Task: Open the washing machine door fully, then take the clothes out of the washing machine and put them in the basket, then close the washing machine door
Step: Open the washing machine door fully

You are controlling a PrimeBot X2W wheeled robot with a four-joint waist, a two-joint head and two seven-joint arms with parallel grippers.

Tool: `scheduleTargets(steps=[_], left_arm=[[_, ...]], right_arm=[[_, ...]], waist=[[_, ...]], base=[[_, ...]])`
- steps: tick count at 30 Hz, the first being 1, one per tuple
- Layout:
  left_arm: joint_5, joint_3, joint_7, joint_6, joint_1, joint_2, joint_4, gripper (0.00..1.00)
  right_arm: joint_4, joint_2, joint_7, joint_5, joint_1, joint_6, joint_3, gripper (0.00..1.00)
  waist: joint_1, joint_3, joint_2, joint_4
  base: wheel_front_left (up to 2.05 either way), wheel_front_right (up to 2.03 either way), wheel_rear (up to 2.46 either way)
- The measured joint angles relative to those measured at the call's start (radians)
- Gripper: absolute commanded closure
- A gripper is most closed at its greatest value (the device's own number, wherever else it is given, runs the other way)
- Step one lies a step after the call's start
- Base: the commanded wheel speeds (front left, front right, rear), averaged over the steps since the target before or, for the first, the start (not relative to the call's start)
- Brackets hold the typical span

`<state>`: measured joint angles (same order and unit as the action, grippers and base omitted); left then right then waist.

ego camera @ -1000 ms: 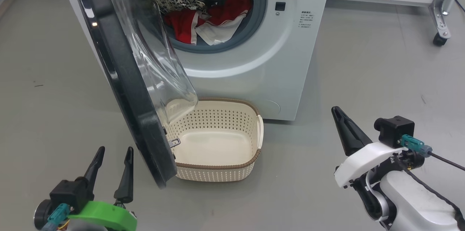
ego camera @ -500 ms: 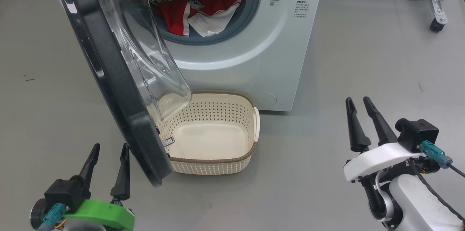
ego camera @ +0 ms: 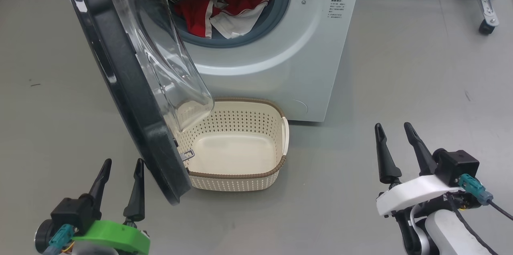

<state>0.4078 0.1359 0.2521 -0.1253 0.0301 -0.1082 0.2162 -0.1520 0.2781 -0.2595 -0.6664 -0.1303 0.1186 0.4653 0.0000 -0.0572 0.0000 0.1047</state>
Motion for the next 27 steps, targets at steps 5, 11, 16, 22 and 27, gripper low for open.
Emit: scheduleTargets(steps=[5, 11, 16, 22, 27], left_arm=[[0.000, 0.001, 0.000, 0.000, 0.000, 0.001, 0.000, 0.00], [0.000, 0.002, 0.000, 0.000, 0.000, 0.001, 0.001, 0.00], [0.000, 0.002, 0.000, 0.000, 0.000, 0.001, 0.001, 0.00], [0.000, 0.003, 0.000, 0.000, 0.000, 0.002, 0.001, 0.00], [0.000, 0.003, 0.000, 0.000, 0.000, 0.002, 0.002, 0.00]], right_arm=[[0.005, -0.018, 0.000, 0.019, 0.024, 0.000, -0.013, 0.00], [0.012, -0.030, 0.000, 0.048, 0.040, 0.000, -0.031, 0.00], [0.016, -0.039, 0.000, 0.062, 0.048, 0.000, -0.042, 0.00], [0.017, -0.049, 0.000, 0.081, 0.062, -0.003, -0.048, 0.00], [0.022, -0.059, 0.000, 0.098, 0.064, -0.008, -0.063, 0.00]], waist=[[0.0000, -0.001, 0.0000, 0.001], [0.0000, -0.001, 0.0000, 0.002], [0.0000, 0.000, 0.0000, 0.004], [0.0000, 0.000, 0.0000, 0.008], [0.0000, 0.000, 0.0000, 0.011]], base=[[0.00, 0.00, 0.00], [0.00, 0.00, 0.00], [0.00, 0.00, 0.00], [0.00, 0.00, 0.00], [0.00, 0.00, 0.00]])
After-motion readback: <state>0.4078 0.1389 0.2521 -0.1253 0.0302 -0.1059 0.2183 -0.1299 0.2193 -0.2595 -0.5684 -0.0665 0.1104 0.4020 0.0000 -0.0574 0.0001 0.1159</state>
